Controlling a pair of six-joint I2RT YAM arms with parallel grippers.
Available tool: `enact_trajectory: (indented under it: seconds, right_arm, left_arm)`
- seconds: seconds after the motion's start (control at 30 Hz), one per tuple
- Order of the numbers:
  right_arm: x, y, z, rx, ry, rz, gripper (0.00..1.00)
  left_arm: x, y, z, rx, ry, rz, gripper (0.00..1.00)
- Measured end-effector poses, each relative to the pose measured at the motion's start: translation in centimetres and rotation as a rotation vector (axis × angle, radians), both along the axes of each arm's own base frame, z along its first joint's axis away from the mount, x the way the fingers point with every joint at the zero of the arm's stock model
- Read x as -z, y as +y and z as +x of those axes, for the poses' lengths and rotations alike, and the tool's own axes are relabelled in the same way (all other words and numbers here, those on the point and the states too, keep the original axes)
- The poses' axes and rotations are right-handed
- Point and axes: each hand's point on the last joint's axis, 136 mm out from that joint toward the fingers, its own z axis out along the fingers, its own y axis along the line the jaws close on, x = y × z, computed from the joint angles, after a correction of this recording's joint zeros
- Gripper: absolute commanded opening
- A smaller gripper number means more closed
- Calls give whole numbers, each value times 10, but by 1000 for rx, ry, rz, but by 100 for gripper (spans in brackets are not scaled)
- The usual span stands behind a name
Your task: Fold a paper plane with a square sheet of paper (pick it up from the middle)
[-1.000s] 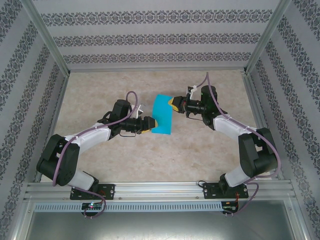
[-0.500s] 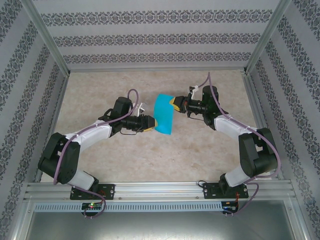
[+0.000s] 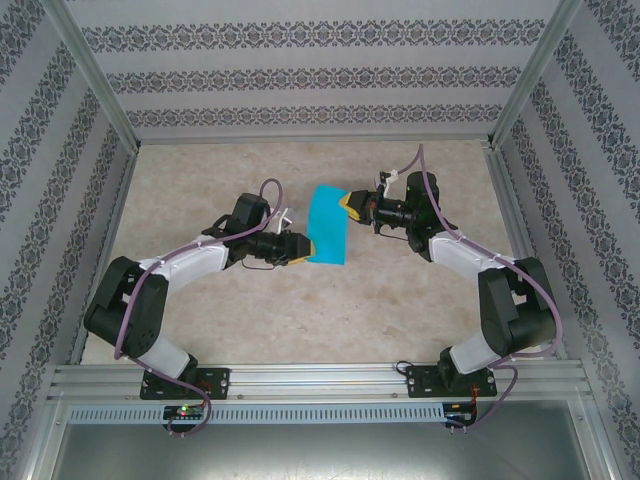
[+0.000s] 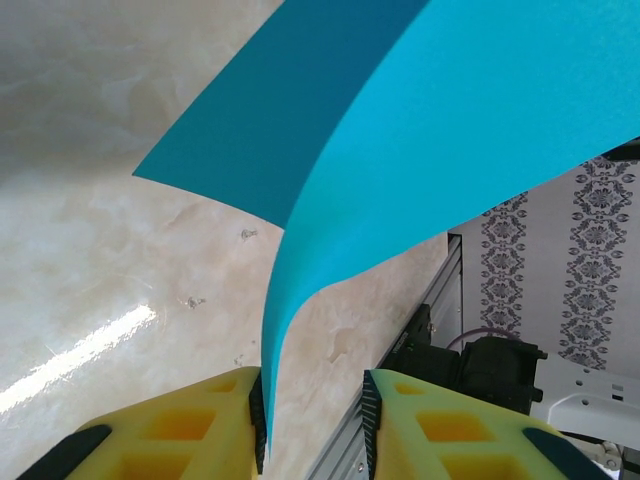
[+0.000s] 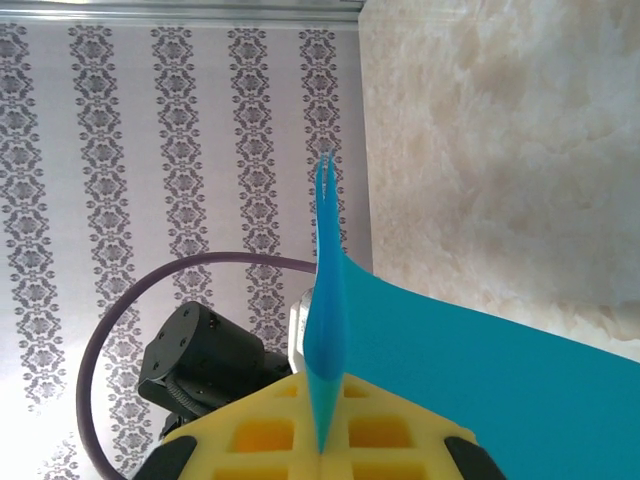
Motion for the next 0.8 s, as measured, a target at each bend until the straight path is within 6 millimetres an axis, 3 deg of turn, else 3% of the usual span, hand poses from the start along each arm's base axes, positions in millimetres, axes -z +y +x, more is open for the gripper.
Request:
enact_trajectory:
  seconds: [0.43, 0.8]
  right_arm:
    - [-10, -2, 1, 16, 8, 63, 0]
    - [3, -5, 0, 21, 34, 35, 0]
  left_arm:
    - [9, -2, 6, 12, 3, 21, 28]
    - [2, -1, 5, 11, -14, 23, 6]
